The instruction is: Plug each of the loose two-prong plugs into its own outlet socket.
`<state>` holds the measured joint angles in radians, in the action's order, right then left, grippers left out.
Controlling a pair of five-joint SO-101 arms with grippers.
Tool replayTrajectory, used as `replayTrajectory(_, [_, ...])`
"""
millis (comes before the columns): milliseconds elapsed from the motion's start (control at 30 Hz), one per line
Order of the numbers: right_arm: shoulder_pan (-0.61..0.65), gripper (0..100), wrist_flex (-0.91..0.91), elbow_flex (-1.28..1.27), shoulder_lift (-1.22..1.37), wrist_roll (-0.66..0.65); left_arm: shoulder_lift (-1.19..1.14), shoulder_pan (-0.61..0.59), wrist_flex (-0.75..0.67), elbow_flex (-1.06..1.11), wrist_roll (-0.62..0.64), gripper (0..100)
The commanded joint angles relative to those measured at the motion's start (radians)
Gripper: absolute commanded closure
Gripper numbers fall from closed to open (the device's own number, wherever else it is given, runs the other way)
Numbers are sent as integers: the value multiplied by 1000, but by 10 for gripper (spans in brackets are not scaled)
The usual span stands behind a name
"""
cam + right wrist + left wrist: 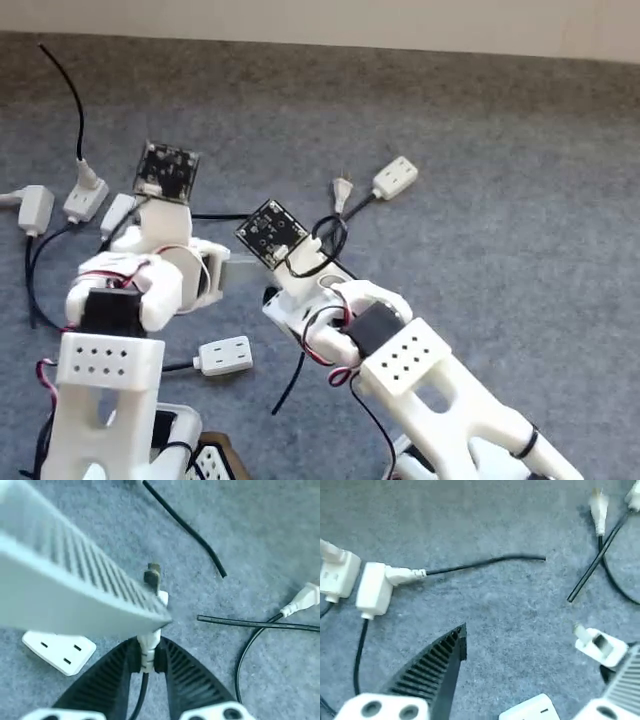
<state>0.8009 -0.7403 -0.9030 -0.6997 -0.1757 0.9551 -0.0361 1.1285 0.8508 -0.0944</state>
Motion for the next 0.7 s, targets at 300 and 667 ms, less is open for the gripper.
replayTrajectory(300, [18,992,-348,236,-93,-63,19,13,-172,188,-40,553])
replayTrajectory(667, [-15,992,-410,337,-84,-98,19,15,-167,193,-41,553])
